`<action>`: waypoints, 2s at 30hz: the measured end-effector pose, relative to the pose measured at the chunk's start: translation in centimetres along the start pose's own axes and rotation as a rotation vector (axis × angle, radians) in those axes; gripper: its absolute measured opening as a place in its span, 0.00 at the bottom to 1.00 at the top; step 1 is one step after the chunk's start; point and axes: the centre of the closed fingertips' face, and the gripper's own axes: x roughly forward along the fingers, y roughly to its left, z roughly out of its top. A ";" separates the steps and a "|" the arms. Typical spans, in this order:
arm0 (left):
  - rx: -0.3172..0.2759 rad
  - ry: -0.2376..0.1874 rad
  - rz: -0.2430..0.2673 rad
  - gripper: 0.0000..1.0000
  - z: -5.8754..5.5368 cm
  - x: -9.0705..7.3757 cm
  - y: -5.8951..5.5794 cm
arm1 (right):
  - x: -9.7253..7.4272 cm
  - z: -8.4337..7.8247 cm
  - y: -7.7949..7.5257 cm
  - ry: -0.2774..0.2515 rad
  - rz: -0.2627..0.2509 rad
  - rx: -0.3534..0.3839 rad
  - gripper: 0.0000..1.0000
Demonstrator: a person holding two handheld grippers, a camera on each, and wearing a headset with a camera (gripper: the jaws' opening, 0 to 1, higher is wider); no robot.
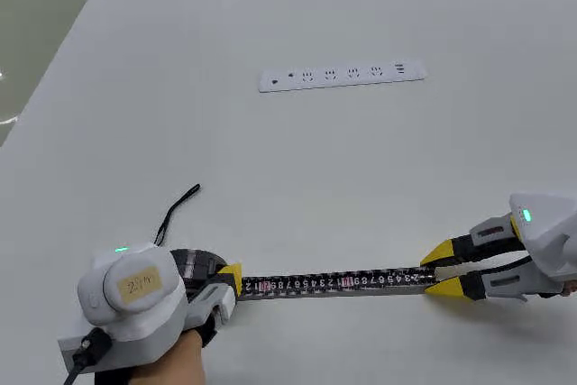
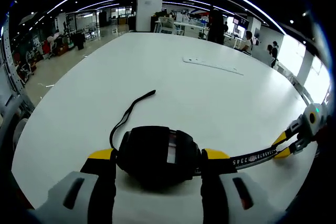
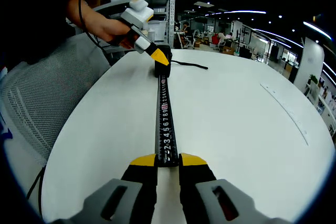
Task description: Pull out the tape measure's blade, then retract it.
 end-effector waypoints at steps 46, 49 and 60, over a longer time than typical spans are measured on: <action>0.026 0.040 0.042 0.57 0.1 0.1 0.3 | 0.1 0.2 -0.2 0.005 0.011 -0.015 0.14; 0.028 0.048 0.040 0.57 0.1 0.1 0.2 | 0.2 0.2 -0.2 0.008 0.012 -0.018 0.14; 0.032 0.052 0.040 0.57 0.0 0.0 0.2 | 0.3 0.7 -0.2 -0.004 0.012 -0.013 0.14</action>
